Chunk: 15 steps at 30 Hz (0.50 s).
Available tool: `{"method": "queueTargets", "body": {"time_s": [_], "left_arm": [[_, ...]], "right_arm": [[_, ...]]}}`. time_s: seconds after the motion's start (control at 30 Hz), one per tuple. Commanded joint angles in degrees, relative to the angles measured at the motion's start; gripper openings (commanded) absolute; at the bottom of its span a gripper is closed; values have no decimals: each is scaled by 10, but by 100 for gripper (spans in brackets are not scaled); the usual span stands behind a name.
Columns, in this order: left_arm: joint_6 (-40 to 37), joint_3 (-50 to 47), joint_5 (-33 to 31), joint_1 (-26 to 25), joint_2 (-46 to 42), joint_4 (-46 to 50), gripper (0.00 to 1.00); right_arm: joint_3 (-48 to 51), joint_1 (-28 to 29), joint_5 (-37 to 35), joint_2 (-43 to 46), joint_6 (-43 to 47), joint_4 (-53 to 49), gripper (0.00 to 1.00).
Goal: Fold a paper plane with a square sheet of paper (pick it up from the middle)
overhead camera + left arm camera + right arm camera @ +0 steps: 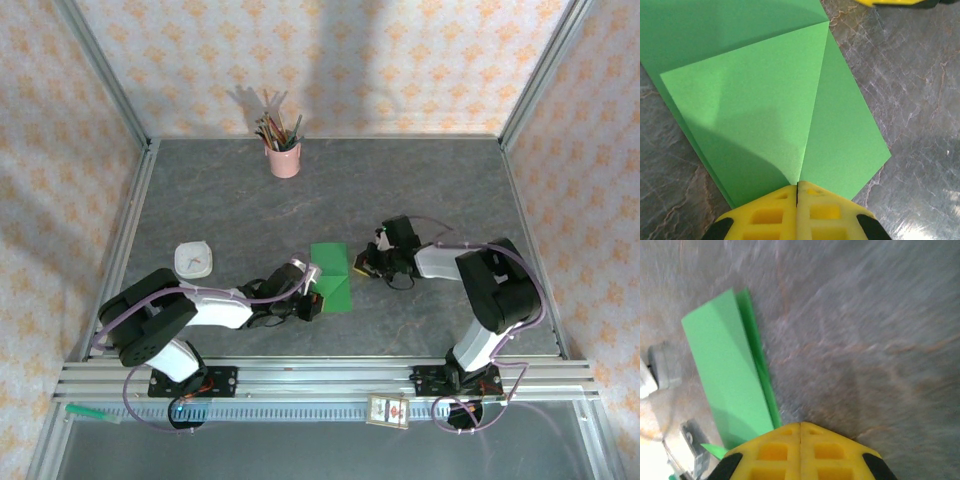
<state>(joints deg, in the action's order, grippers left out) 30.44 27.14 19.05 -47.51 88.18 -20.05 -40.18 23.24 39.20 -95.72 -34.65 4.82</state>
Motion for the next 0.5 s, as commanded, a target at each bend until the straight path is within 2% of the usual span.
{"method": "queueTargets", "body": {"time_s": [0.0,0.23,0.33,0.47], "left_arm": [[27,9,-10,-4,-9,68,1],[84,26,-4,1,-71,0,16],[89,33,-6,19,-70,-8,15],[62,71,-7,40,-27,19,7]], "right_arm": [[-13,-7,-42,51,27,-27,5],[22,26,-93,143,50,-71,13],[40,54,-111,171,41,-77,20],[47,91,-131,188,28,-84,29]]}}
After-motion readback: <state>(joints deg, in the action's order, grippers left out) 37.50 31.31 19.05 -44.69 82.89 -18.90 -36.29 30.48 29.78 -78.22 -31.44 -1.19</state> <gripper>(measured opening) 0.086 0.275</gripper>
